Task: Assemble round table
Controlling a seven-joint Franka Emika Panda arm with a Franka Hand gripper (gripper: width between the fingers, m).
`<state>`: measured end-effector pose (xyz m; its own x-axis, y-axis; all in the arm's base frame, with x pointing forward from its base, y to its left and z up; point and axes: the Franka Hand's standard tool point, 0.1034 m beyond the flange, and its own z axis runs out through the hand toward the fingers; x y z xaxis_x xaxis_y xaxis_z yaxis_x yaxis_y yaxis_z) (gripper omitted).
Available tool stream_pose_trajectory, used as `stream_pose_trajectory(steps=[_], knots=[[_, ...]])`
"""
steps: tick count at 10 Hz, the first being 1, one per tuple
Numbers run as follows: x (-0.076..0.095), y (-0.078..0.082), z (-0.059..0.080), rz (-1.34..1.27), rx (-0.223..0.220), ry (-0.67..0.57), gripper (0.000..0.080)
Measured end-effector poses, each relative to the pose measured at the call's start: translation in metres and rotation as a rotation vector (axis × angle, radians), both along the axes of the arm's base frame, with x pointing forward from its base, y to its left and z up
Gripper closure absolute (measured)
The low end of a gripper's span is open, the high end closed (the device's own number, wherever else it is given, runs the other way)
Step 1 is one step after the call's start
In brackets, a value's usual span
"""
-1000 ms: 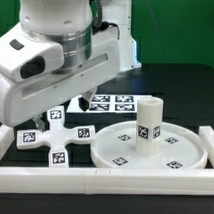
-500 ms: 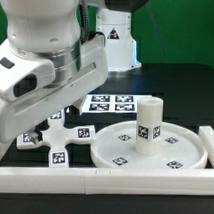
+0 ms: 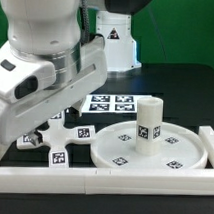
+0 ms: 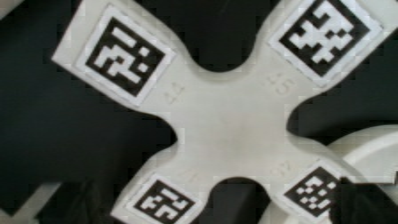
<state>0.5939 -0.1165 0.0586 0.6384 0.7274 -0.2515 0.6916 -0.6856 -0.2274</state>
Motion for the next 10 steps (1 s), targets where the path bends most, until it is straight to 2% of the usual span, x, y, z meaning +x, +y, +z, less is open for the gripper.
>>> stream_pose_trajectory(steps=[1, 2, 3, 7, 10], knots=[[-0.004, -0.001, -0.004, 0.003, 0.002, 0.002, 0.0151], [-0.011, 0.001, -0.015, 0.010, 0.003, -0.007, 0.0151], [-0.015, 0.002, -0.018, 0.020, 0.008, 0.000, 0.0151], [-0.016, 0.001, -0.019, 0.030, 0.012, 0.002, 0.0151], [-0.020, 0.000, -0.025, 0.110, 0.042, 0.018, 0.0151]])
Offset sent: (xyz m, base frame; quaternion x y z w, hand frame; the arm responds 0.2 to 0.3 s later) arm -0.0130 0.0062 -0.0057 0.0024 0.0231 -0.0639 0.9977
